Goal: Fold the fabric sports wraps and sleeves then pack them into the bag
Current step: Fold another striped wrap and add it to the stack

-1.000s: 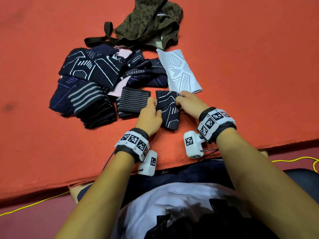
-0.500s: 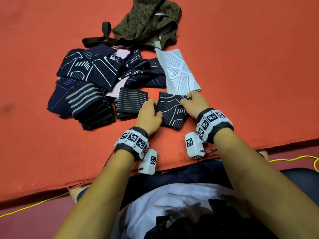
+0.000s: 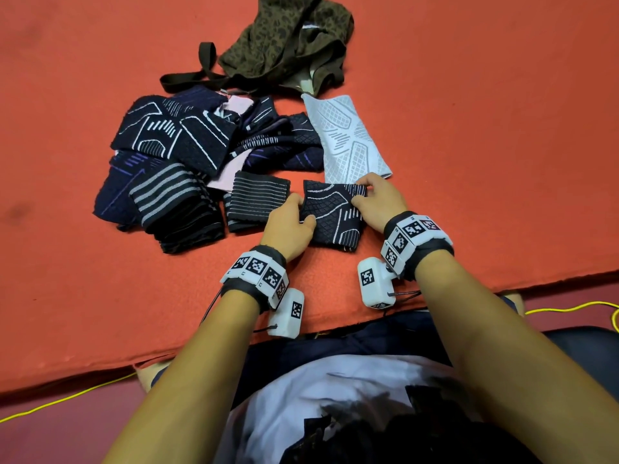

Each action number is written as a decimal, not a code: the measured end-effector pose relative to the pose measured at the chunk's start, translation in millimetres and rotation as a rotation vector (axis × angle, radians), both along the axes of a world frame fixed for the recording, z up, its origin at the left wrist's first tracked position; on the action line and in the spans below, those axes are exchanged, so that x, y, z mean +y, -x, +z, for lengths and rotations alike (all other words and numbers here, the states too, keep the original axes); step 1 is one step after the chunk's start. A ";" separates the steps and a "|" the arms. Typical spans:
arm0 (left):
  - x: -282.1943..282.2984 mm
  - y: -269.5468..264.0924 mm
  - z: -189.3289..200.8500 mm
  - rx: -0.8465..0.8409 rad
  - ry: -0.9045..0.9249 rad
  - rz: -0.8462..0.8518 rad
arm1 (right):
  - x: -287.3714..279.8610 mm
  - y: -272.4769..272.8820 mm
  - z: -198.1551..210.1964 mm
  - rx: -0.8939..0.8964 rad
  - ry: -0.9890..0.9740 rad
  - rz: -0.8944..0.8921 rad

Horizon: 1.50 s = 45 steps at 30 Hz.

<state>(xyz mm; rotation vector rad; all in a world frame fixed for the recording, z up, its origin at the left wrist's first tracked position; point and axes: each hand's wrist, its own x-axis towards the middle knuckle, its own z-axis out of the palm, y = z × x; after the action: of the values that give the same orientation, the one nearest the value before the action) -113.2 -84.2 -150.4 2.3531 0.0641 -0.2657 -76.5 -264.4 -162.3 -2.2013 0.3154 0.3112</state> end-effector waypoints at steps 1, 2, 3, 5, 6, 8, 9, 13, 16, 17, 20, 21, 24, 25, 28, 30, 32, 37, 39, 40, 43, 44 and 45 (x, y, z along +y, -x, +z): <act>0.2 0.0 0.9 0.000 -0.005 0.005 | -0.1 -1.1 1.9 -0.018 -0.044 -0.011; 0.1 0.4 2.2 0.001 -0.005 0.007 | 0.5 -2.7 5.2 -0.039 -0.093 -0.018; 0.0 0.7 2.9 0.004 0.010 0.010 | 1.5 -4.9 9.7 -0.058 -0.141 -0.025; 0.4 1.0 2.8 -0.007 0.022 0.024 | 3.9 -10.9 15.9 -0.088 -0.187 -0.042; 1.2 1.2 2.4 -0.017 -0.008 0.028 | 5.0 -13.0 17.5 -0.093 -0.182 -0.046; 4.0 1.5 1.7 -0.025 -0.052 0.030 | 6.8 -14.7 18.0 -0.055 -0.133 -0.022; 6.1 1.6 0.3 -0.019 -0.053 0.024 | 6.7 -13.3 17.4 -0.008 -0.100 0.003; 11.9 3.5 -4.4 -0.001 -0.013 -0.007 | 2.6 -5.0 9.0 0.072 0.061 0.088; 10.0 3.8 -6.7 0.003 -0.001 -0.012 | 1.5 -2.2 5.1 0.043 0.107 0.035; 9.6 3.3 -8.0 0.001 -0.005 -0.011 | 2.5 -1.5 5.3 0.034 0.108 0.033; 10.3 0.6 -13.5 0.023 -0.021 0.010 | 4.1 0.5 6.3 0.014 0.096 0.054; 10.5 -0.1 -15.0 0.029 -0.030 0.014 | 3.9 1.4 7.0 0.008 0.086 0.065; 10.3 -1.0 -16.6 0.022 -0.062 0.021 | 2.3 1.8 3.5 0.018 0.059 0.058; 10.7 -1.2 -18.1 0.016 -0.073 0.021 | 0.5 1.5 2.6 0.019 0.031 0.027; 11.5 -1.0 -19.9 0.018 -0.061 0.027 | -8.5 -1.5 6.2 -0.022 -0.015 -0.127; 11.0 -1.9 -18.5 -0.018 -0.102 0.029 | -12.6 -3.1 12.5 -0.087 -0.002 -0.172; 8.2 -3.2 -14.5 -0.047 -0.128 0.025 | -9.4 -3.8 18.0 -0.108 -0.050 -0.145; -7.3 -6.9 -9.3 -0.136 -0.082 -0.147 | 22.9 2.3 18.1 -0.020 -0.129 0.178; -10.6 -8.2 -10.6 -0.112 -0.091 -0.214 | 27.1 6.3 12.0 -0.006 -0.051 0.235; -11.2 -8.6 -10.8 -0.092 -0.093 -0.235 | 26.0 8.3 8.2 0.001 -0.020 0.226; -10.7 -8.8 -13.4 -0.062 -0.102 -0.254 | 14.9 12.2 2.2 -0.025 0.030 0.140; -10.6 -8.9 -14.5 -0.054 -0.099 -0.252 | 10.3 12.4 1.7 -0.030 0.027 0.125; -10.3 -8.8 -15.8 -0.053 -0.090 -0.246 | 6.5 12.8 1.9 -0.031 0.019 0.113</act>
<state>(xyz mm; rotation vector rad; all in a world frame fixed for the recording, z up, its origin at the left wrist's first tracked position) -104.4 -94.4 -166.2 2.4565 -0.2455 -0.3250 -89.3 -257.9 -160.4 -2.2447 0.1780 0.3360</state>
